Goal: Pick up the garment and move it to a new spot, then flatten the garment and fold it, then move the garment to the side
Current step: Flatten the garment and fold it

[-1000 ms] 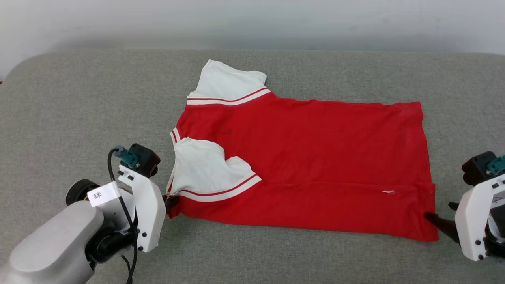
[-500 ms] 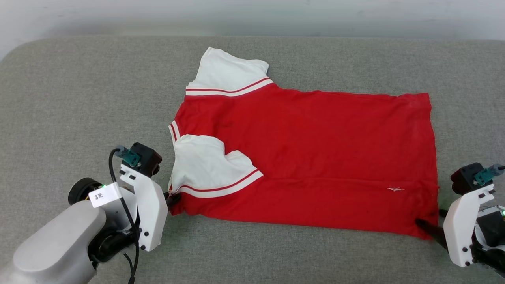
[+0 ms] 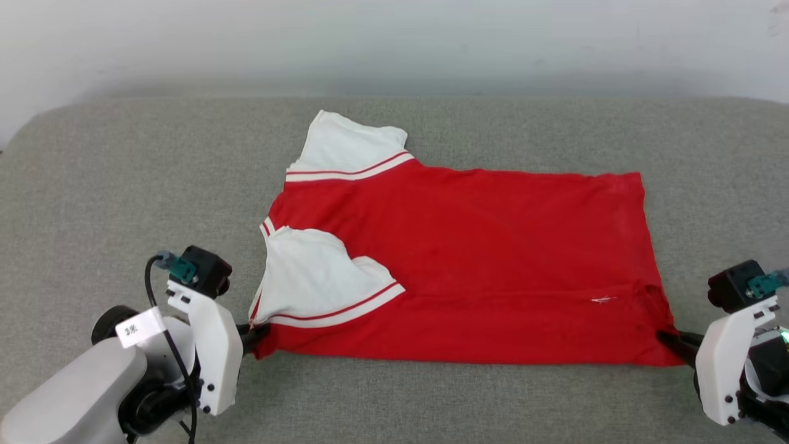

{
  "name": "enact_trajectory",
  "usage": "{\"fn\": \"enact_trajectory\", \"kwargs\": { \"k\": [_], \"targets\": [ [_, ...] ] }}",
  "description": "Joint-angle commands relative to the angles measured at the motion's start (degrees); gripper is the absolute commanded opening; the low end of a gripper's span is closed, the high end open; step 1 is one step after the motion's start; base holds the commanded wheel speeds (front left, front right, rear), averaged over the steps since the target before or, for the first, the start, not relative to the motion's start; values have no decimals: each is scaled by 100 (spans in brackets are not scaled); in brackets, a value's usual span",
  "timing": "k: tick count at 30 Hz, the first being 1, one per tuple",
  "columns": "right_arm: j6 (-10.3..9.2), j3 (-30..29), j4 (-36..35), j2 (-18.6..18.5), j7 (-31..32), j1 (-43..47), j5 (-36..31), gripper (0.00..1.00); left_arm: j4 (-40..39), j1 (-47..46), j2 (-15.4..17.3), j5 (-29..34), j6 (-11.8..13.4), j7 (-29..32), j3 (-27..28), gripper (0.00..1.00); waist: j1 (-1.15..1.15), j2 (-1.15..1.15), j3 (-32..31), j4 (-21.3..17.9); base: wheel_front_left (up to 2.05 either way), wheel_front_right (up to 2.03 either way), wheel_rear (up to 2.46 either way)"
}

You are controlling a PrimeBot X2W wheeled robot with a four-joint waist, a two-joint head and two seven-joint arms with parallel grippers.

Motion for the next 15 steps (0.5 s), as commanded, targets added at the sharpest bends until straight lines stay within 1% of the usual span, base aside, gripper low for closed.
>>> {"fn": "enact_trajectory", "kwargs": {
  "k": [1, 7, 11, 15],
  "targets": [
    [-9, -21, -38, -58, -32, 105, 37, 0, -24, 83, 51, -28, 28, -29, 22, 0, 0, 0, -98, -25, 0, 0, 0],
    [-9, -228, -376, -245, -98, 532, 99, 0, -359, 440, 283, -135, 209, -61, 39, 0, 0, 0, -344, -58, 0, 0, 0],
    [-9, -426, -593, -296, -20, 916, 138, 0, -608, 710, 430, -189, 350, -84, 8, 0, 0, 0, -452, -56, 0, 0, 0],
    [-10, -676, -728, -259, 100, 1317, 160, 0, -799, 1008, 423, -287, 497, -118, -52, 0, 0, 0, -487, -52, 0, 0, 0]
  ]
}}
